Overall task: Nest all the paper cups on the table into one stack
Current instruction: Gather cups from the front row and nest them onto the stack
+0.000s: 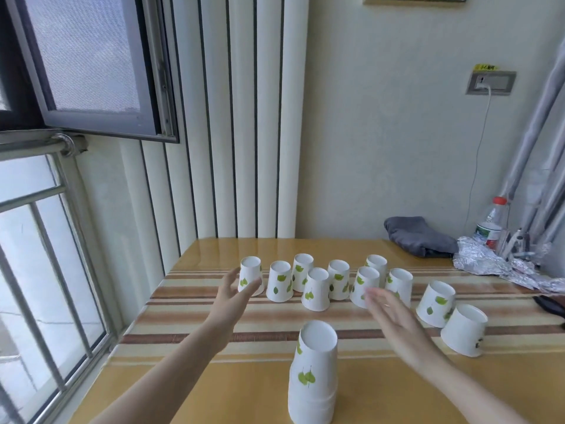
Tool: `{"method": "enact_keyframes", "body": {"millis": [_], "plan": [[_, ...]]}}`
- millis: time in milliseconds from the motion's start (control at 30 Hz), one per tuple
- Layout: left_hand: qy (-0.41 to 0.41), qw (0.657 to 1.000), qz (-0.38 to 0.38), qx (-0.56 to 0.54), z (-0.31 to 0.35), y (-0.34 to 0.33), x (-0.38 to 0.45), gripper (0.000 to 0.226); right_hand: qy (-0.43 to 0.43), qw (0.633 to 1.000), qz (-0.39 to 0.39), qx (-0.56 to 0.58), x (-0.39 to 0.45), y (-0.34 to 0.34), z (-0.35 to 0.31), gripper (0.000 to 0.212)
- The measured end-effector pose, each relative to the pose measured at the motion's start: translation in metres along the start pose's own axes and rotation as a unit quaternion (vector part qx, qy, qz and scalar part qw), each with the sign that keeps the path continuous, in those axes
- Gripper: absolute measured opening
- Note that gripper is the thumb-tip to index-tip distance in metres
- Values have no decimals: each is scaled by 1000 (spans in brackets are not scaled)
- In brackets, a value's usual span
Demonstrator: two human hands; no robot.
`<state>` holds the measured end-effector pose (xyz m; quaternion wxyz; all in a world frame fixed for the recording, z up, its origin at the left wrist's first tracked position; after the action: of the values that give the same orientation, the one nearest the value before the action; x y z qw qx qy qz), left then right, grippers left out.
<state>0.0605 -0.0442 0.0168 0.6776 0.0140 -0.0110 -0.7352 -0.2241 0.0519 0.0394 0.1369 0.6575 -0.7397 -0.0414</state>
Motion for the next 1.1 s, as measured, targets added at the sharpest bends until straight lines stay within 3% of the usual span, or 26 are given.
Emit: {"method": "enact_keyframes", "body": {"millis": [167,333,467,567,667,833,933,1000,1100], "plan": [[25,987,85,131,-19,2,70,99,-24,994,95,-51,41,39,39,28],[52,980,105,160,-35,0,126,94,-55,992,79,-80,59,34,68,31],[76,974,99,188,-34,-5,144,74,-9,984,88,-157,81,27,80,39],[51,971,132,191,-20,-8,136,61,22,971,111,-209,102,21,72,54],[-17,976,151,155,10,-10,119,62,46,936,108,-333,125,16,61,61],[-110,987,54,108,69,-26,62,58,-59,863,42,-501,146,11,65,61],[-136,985,-41,98,88,-40,19,52,-51,842,86,-530,144,7,62,40],[-150,980,-82,106,92,-47,-4,51,-39,846,105,-522,136,7,52,31],[-162,968,-138,136,88,-55,-33,55,-18,892,122,-435,116,8,29,34]]}}
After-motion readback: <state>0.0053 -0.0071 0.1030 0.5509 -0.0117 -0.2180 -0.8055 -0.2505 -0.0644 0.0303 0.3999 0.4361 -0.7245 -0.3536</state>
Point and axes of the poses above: each hand's wrist, its own x-axis towards the middle knuckle, its own y-axis out of the back of the hand, z = x × y, the point moved 1 cm from there along x, towards the middle knuckle, and after that the axes turned 7 degrees about x, right-handed, at the moved point
